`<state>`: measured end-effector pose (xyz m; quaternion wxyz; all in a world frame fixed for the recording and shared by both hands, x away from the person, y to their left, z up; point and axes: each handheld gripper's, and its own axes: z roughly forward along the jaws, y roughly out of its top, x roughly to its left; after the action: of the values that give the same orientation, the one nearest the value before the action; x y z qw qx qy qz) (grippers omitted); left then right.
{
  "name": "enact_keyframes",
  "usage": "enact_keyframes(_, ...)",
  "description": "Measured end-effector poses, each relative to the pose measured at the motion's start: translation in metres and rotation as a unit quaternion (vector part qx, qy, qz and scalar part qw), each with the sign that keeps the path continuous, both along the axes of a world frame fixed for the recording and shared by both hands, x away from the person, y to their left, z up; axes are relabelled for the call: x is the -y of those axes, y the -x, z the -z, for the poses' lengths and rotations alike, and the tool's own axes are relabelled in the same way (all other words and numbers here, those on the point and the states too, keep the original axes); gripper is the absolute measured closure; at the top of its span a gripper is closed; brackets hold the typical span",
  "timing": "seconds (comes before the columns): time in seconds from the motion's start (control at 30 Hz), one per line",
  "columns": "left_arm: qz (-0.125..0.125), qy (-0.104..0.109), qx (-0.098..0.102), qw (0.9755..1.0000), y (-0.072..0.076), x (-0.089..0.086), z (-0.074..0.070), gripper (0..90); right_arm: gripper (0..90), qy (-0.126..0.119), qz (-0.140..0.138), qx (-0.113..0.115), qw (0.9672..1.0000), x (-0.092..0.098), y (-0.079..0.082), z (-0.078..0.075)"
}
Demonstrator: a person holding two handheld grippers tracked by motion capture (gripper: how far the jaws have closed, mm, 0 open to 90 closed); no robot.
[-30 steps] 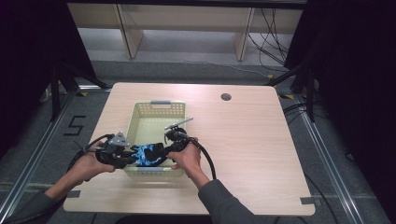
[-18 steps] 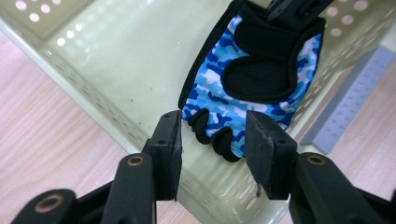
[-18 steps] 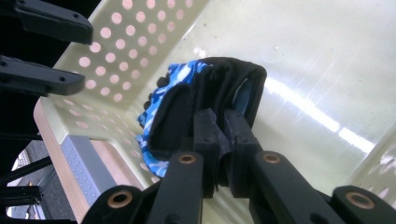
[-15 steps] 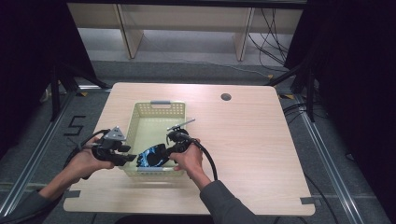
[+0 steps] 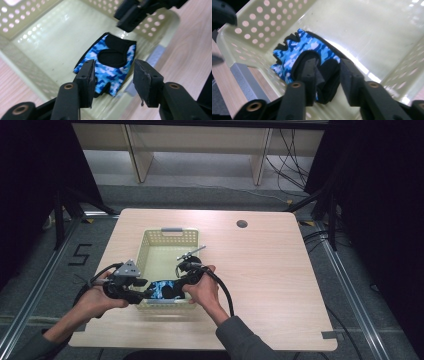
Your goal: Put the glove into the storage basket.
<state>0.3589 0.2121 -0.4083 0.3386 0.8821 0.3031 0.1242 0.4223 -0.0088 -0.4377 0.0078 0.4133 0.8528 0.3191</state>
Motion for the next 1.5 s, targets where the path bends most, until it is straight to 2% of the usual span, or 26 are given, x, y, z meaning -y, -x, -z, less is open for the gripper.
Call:
enact_keyframes(0.03,-0.001,0.002,0.000,1.0000,0.001,0.002,-0.001,48.8,63.6,0.002,0.007,0.000,1.0000,0.001,0.000,-0.003)
enact_keyframes(0.07,0.001,0.005,0.000,1.0000,0.003,0.004,-0.002,46.9,61.5,-0.006,0.007,0.013,0.9999,0.004,-0.002,-0.007)
enact_keyframes(0.13,0.002,0.004,0.002,1.0000,0.006,0.008,-0.004,46.3,60.6,-0.010,0.010,0.015,0.9998,0.005,-0.002,-0.008)
enact_keyframes(0.17,0.009,0.006,0.003,0.9999,0.007,0.009,-0.005,45.0,58.8,-0.026,0.004,0.030,0.9992,0.008,-0.003,-0.009)
enact_keyframes(0.2,0.009,0.010,0.003,0.9999,0.008,0.010,-0.005,44.2,57.9,-0.022,0.009,0.023,0.9995,0.009,-0.001,-0.010)
enact_keyframes(0.23,0.006,0.011,0.004,0.9999,0.009,0.011,-0.005,43.4,57.4,-0.028,-0.001,0.031,0.9991,0.011,-0.001,-0.011)
enact_keyframes(0.3,0.007,0.011,0.003,0.9999,0.010,0.011,-0.005,41.5,56.8,-0.028,0.005,0.027,0.9992,0.012,-0.001,-0.012)
enact_keyframes(0.33,0.006,0.011,0.008,0.9999,0.010,0.012,-0.005,41.4,55.2,-0.038,-0.005,0.039,0.9985,0.015,0.001,-0.013)
enact_keyframes(0.4,0.009,0.012,0.011,0.9998,0.013,0.013,-0.005,40.9,54.4,-0.033,0.001,0.033,0.9989,0.017,0.002,-0.015)
enact_keyframes(0.43,0.007,0.013,0.007,0.9999,0.014,0.013,-0.005,39.7,52.5,-0.038,-0.007,0.048,0.9981,0.018,0.002,-0.015)
enact_keyframes(0.47,0.009,0.013,0.008,0.9998,0.014,0.014,-0.006,37.9,50.5,-0.034,-0.008,0.050,0.9981,0.020,0.002,-0.016)
enact_keyframes(0.5,0.003,0.015,0.008,0.9999,0.015,0.015,-0.005,36.1,48.3,-0.032,0.004,0.041,0.9986,0.020,0.005,-0.017)
enact_keyframes(0.53,0.009,0.018,0.004,0.9998,0.017,0.015,-0.005,33.0,47.1,-0.031,0.002,0.052,0.9982,0.023,0.006,-0.018)
enact_keyframes(0.63,0.007,0.023,0.005,0.9997,0.019,0.017,-0.004,30.9,45.1,-0.029,0.004,0.046,0.9985,0.026,0.010,-0.022)
enact_keyframes(0.67,0.002,0.027,0.004,0.9996,0.021,0.017,-0.002,30.2,43.0,-0.033,0.001,0.049,0.9982,0.027,0.011,-0.023)
enact_keyframes(0.7,0.011,0.030,0.003,0.9995,0.021,0.017,-0.002,29.7,42.4,-0.037,0.004,0.042,0.9984,0.028,0.013,-0.025)
enact_keyframes(0.73,0.010,0.035,0.002,0.9994,0.022,0.018,-0.001,29.4,41.7,-0.055,-0.016,0.055,0.9969,0.030,0.013,-0.025)
enact_keyframes(0.77,0.010,0.035,0.002,0.9994,0.022,0.018,-0.001,29.2,41.7,-0.055,-0.016,0.055,0.9969,0.030,0.013,-0.025)
enact_keyframes(0.8,0.002,0.040,0.001,0.9992,0.023,0.019,0.000,28.8,40.3,-0.063,-0.015,0.065,0.9958,0.032,0.016,-0.026)
enact_keyframes(0.93,-0.003,0.044,0.007,0.9990,0.023,0.020,0.000,27.4,39.5,-0.074,-0.012,0.062,0.9953,0.036,0.019,-0.027)
enact_keyframes(1.07,0.000,0.061,0.008,0.9981,0.026,0.021,0.000,27.4,37.8,-0.091,-0.011,0.070,0.9934,0.046,0.022,-0.033)
enact_keyframes(1.13,-0.003,0.060,0.012,0.9981,0.026,0.021,0.000,27.2,37.7,-0.089,-0.014,0.067,0.9937,0.049,0.023,-0.035)
enact_keyframes(1.17,-0.003,0.068,0.010,0.9977,0.026,0.021,0.000,26.8,37.6,-0.092,-0.014,0.066,0.9934,0.051,0.024,-0.036)
enact_keyframes(1.23,-0.010,0.074,0.008,0.9972,0.026,0.020,0.000,25.6,37.4,-0.090,-0.012,0.075,0.9930,0.054,0.025,-0.036)
enact_keyframes(1.3,-0.003,0.069,0.011,0.9976,0.025,0.019,0.000,25.5,37.3,-0.089,-0.008,0.070,0.9935,0.057,0.027,-0.037)
enact_keyframes(1.5,-0.003,0.074,0.010,0.9972,0.027,0.019,-0.001,24.6,36.9,-0.093,-0.012,0.079,0.9925,0.066,0.032,-0.036)
